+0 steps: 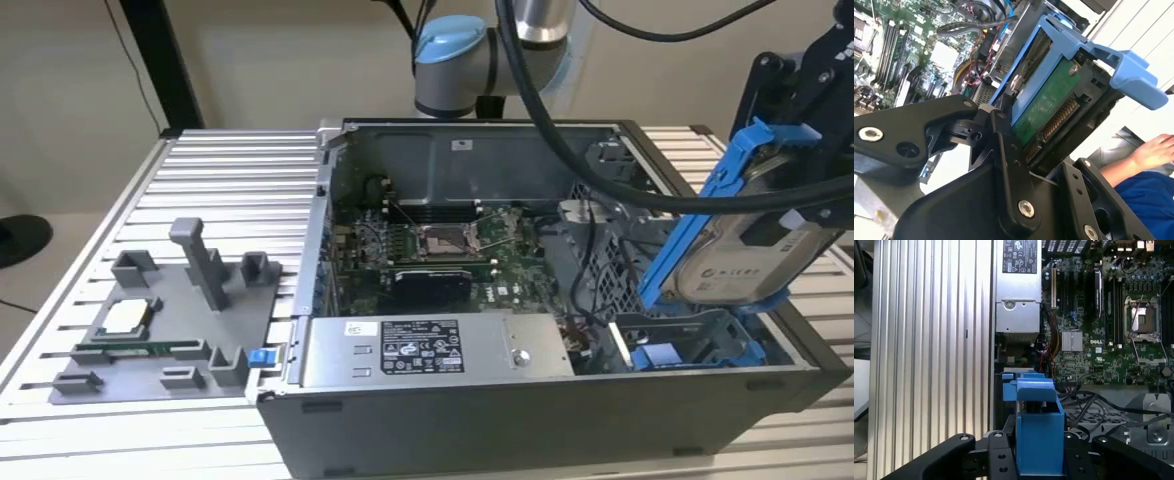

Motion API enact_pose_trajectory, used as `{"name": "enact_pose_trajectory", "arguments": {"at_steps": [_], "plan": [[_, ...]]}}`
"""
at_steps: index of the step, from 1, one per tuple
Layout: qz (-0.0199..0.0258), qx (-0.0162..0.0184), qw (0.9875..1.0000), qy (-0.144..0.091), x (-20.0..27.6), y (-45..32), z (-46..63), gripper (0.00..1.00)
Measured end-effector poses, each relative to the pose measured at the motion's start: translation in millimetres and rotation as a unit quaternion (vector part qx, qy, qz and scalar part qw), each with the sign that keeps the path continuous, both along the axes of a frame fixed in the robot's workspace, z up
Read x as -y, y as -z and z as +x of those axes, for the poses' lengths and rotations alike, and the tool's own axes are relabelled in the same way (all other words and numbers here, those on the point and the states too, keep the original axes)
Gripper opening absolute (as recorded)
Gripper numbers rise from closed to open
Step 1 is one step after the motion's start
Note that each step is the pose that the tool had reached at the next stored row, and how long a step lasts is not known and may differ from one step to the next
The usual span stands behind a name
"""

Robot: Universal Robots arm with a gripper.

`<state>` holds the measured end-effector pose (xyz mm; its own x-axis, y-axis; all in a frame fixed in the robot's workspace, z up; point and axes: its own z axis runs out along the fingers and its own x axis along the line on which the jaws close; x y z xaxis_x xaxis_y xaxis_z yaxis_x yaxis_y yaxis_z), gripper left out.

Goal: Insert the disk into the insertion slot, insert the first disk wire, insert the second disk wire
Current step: 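Insert the disk into the insertion slot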

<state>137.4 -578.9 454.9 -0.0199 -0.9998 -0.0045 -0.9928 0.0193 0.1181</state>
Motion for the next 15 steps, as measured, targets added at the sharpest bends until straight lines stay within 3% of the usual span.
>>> {"name": "enact_pose_trajectory", "arguments": {"at_steps": [15], "plan": [[0.0, 0.0, 1.0, 0.001, 0.0, 2.7, 0.0, 0.0]]}}
